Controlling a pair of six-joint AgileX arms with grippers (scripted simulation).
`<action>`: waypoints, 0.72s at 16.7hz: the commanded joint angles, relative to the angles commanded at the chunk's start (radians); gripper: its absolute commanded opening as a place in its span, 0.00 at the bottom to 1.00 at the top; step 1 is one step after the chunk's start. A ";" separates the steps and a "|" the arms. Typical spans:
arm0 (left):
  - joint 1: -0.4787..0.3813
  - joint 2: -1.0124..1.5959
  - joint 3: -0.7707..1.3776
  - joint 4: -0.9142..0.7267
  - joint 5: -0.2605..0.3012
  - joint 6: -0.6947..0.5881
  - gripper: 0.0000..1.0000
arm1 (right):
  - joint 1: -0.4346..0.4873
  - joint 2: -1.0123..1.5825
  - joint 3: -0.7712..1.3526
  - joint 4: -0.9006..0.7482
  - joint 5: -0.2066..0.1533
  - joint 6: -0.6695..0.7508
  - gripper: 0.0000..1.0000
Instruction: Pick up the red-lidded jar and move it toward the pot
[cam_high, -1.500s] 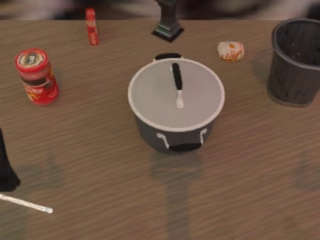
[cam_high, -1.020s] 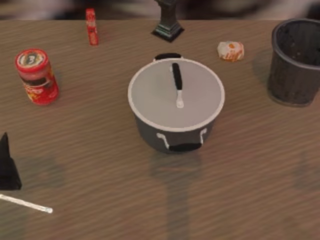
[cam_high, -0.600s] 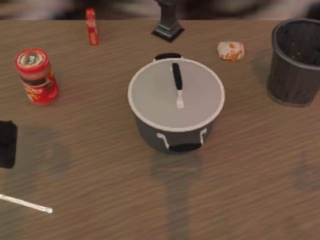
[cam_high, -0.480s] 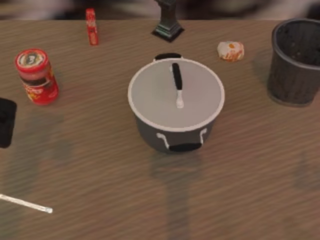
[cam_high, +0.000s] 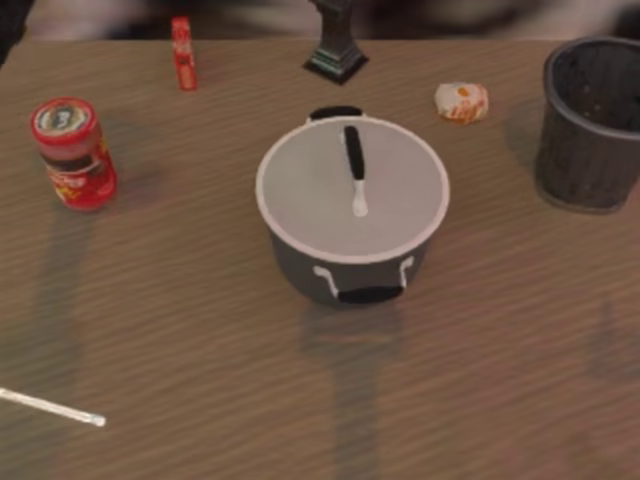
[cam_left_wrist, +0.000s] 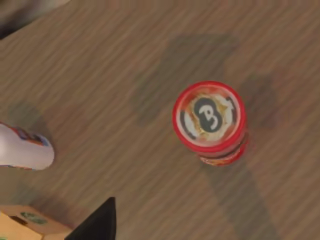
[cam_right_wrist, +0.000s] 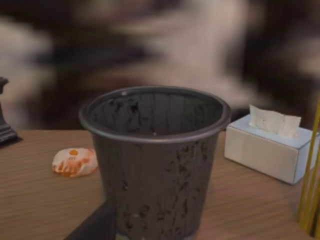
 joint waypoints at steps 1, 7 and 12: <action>-0.001 0.087 0.114 -0.051 -0.001 0.028 1.00 | 0.000 0.000 0.000 0.000 0.000 0.000 1.00; 0.001 0.598 0.716 -0.356 -0.015 0.184 1.00 | 0.000 0.000 0.000 0.000 0.000 0.000 1.00; 0.006 0.955 1.050 -0.579 -0.033 0.277 1.00 | 0.000 0.000 0.000 0.000 0.000 0.000 1.00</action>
